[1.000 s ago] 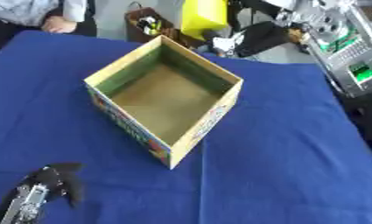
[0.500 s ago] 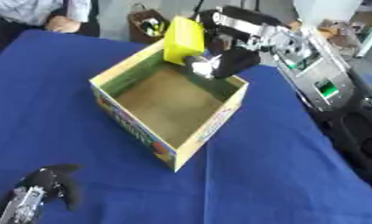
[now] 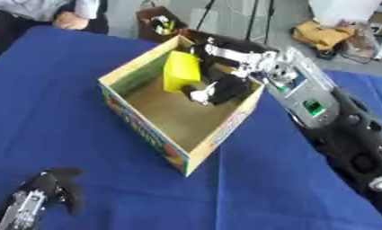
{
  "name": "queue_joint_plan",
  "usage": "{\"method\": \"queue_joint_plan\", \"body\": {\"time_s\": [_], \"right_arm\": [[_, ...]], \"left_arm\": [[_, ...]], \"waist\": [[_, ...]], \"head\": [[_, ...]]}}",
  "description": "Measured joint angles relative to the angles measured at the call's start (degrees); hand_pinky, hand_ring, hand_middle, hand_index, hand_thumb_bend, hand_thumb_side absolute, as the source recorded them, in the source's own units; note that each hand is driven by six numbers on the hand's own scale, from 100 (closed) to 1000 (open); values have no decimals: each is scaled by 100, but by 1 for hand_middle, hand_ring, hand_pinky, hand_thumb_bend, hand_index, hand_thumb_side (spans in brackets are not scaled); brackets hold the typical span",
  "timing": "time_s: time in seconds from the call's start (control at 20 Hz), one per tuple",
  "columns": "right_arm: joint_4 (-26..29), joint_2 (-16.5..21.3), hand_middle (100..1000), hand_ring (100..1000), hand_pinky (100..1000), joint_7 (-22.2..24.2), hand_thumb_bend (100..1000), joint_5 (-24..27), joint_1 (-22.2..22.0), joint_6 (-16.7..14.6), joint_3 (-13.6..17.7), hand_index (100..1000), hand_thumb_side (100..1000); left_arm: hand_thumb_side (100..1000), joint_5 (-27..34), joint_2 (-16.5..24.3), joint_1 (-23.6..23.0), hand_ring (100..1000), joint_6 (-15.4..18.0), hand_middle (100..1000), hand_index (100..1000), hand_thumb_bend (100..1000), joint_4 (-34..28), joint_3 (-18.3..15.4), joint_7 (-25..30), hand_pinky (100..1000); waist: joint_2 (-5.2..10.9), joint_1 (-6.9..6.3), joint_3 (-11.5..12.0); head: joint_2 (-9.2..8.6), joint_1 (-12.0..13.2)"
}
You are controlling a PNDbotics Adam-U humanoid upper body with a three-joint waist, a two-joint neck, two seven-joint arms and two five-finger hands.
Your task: Pick up objects on the table and place them in the box.
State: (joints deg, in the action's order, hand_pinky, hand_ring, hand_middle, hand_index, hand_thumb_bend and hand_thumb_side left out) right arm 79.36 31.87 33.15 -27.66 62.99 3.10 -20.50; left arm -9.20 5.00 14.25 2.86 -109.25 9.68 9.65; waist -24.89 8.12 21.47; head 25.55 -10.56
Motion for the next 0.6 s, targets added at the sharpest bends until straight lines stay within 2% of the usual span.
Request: {"method": "queue_joint_plan", "body": {"time_s": [0.25,0.3,0.4,0.45,0.55,0.6], "right_arm": [[-84,0,414,732,721,143,100,-99,2,-65,-36,392,311],[-97,0,467,748,734,175,100,-123,2,-76,-37,472,299],[-115,0,499,759,745,250,100,-170,6,-111,-38,563,300],[-129,0,547,785,767,299,100,-194,7,-133,-38,618,311],[-132,0,606,812,787,409,100,-218,13,-194,-39,675,362],[-132,0,641,833,800,466,100,-230,25,-229,-39,720,418]], "left_arm": [[1000,-13,-1,31,434,-7,441,727,100,0,0,7,362],[1000,-15,-1,32,434,-7,441,727,100,0,0,8,362],[1000,-19,-1,32,434,-8,441,727,100,0,0,9,362],[1000,-21,-1,33,434,-8,441,727,100,0,0,9,363],[1000,-23,-1,33,434,-9,441,727,100,0,0,10,363],[1000,-24,-1,33,434,-9,441,727,100,0,0,10,363]], "waist": [[-22,29,41],[-22,40,48],[-22,49,48],[-22,49,48],[-22,53,48],[-22,55,46]], "head": [[0,3],[0,4],[0,6],[0,6],[0,7],[0,8]]}}
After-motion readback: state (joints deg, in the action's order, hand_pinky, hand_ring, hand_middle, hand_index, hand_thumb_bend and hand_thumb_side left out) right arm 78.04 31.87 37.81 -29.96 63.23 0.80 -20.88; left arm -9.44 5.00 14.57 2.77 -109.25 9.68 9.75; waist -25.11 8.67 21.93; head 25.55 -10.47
